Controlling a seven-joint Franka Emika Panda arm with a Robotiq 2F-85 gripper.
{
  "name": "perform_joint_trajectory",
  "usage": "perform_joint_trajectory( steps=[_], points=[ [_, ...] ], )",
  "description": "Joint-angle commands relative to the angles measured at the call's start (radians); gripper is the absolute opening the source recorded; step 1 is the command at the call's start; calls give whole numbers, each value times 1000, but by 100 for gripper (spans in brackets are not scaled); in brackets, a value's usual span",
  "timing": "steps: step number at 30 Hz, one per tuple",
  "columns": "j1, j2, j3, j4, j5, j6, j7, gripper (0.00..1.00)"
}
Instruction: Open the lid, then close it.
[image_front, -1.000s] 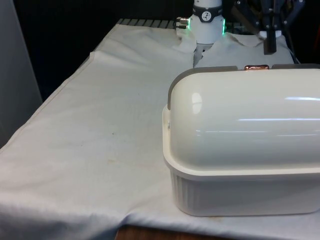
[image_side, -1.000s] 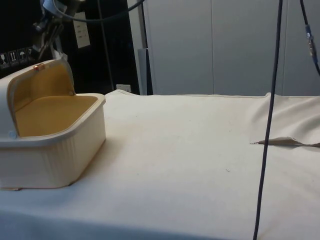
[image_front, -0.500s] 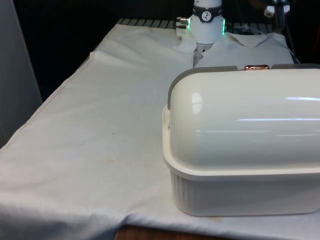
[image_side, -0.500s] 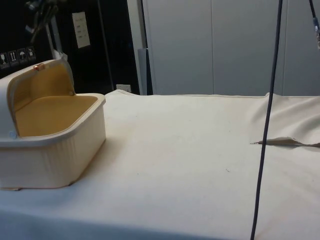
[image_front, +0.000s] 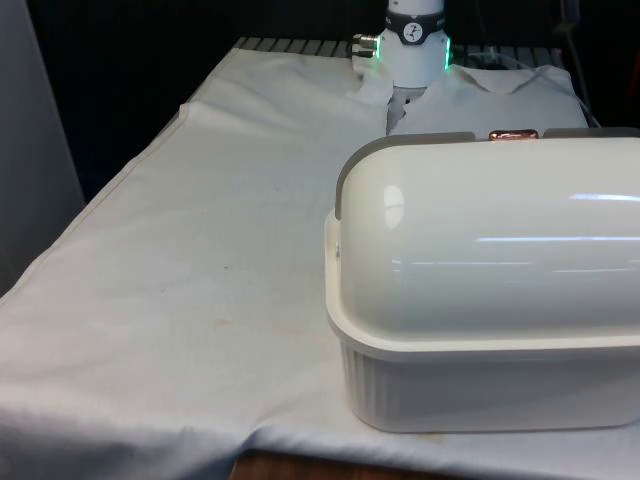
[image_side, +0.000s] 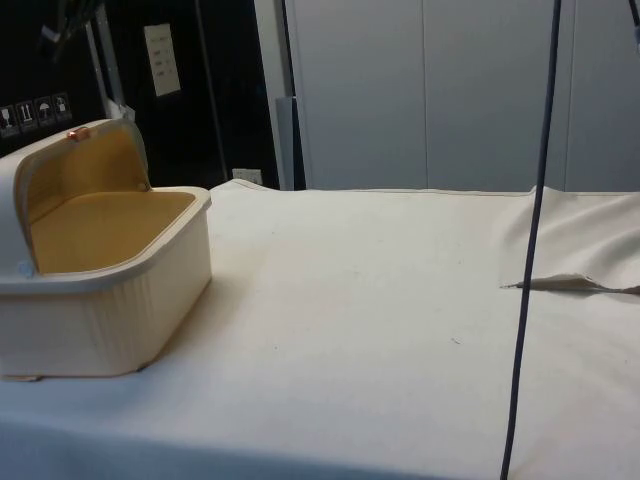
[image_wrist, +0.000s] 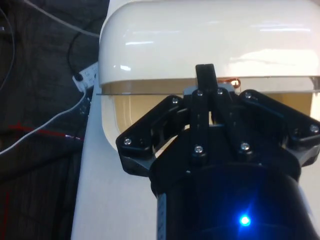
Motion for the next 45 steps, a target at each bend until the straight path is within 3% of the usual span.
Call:
perform_joint_trajectory(
  steps=[1,8,10,13,14,16,17,23,24,25,30,45],
  points=[
    [0,9,-2,13,-2,-20,3,0],
    [4,19,-3,36,-8,-43,7,0],
    [4,18,-2,35,-8,-41,7,4],
    [2,20,2,37,0,-42,0,19],
    [6,17,-2,33,-9,-38,7,19],
    [6,16,-2,33,-9,-37,8,28],
    [7,16,-2,33,-9,-35,8,38],
    [4,19,2,37,0,-40,0,67],
    [8,16,-3,32,-10,-34,8,67],
    [8,16,-3,32,-10,-33,8,78],
    [7,22,0,36,-6,-31,5,99],
    [4,106,-12,115,-11,-3,10,100]
  ],
)
